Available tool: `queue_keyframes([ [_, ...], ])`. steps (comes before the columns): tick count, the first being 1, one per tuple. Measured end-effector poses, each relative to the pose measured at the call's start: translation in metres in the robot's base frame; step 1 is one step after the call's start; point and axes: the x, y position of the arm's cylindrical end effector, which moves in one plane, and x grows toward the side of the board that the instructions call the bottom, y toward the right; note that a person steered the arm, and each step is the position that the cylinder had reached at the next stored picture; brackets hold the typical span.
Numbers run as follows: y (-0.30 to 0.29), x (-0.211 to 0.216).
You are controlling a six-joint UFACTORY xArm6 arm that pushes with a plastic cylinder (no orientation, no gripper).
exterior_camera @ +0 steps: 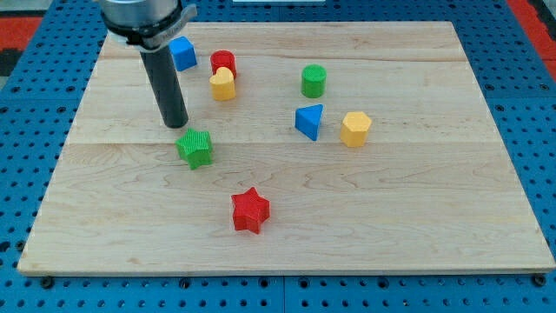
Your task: Push the green circle towards top center
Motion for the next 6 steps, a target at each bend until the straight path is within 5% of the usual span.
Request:
queue_keyframes([
  [3, 0.059, 0.073],
  [4, 0.072, 0.037],
  [6, 0.187, -0.082],
])
